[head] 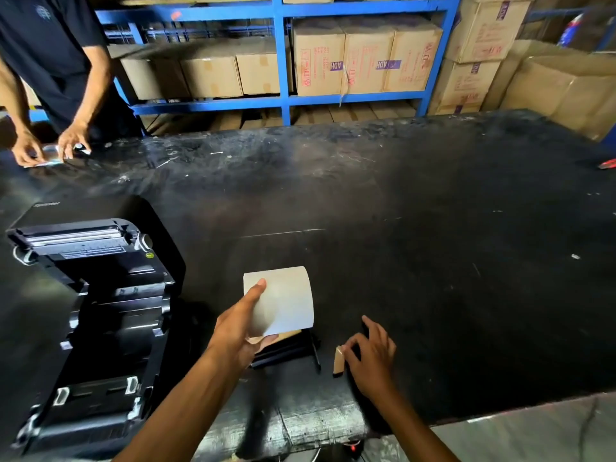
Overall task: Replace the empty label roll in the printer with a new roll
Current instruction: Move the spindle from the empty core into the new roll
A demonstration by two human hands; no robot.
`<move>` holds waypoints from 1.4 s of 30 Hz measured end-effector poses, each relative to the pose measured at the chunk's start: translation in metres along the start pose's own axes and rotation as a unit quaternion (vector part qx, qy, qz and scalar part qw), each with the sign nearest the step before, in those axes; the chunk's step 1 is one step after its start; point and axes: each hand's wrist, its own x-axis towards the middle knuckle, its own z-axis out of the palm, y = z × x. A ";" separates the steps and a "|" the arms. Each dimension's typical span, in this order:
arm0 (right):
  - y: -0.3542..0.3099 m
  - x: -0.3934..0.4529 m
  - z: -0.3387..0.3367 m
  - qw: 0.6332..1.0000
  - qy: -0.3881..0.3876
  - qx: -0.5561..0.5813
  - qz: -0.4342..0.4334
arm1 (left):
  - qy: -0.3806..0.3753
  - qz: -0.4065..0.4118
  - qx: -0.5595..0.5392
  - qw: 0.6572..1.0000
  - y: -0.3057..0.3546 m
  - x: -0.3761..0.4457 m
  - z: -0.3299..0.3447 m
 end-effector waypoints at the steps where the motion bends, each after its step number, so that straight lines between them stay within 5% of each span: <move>1: 0.002 0.000 0.001 1.000 0.005 -0.015 -0.011 | -0.002 0.002 0.002 1.000 0.002 -0.001 -0.001; 9: -0.010 0.007 0.001 0.997 0.061 0.052 -0.004 | 0.000 0.011 -0.008 1.000 0.007 -0.003 -0.010; 17: -0.054 0.019 0.028 0.998 -0.039 -0.037 0.012 | 0.001 0.016 -0.031 0.999 0.006 -0.010 -0.025; 21: -0.061 0.019 0.007 0.989 -0.046 0.138 0.035 | 0.001 0.027 -0.045 0.999 0.008 -0.012 -0.037; 25: -0.068 0.040 -0.044 0.968 0.059 0.238 0.052 | -0.011 0.043 -0.059 0.997 0.019 -0.008 -0.043; 29: -0.083 0.054 -0.080 0.904 0.142 0.395 0.080 | -0.039 0.051 -0.079 0.995 0.027 -0.007 -0.040; 34: -0.102 0.055 -0.085 0.862 0.129 0.478 0.112 | -0.081 0.040 -0.116 0.989 0.025 -0.009 -0.028; 42: -0.114 0.042 -0.095 0.888 0.233 0.387 -0.085 | -0.120 0.072 -0.100 0.985 0.033 -0.012 -0.023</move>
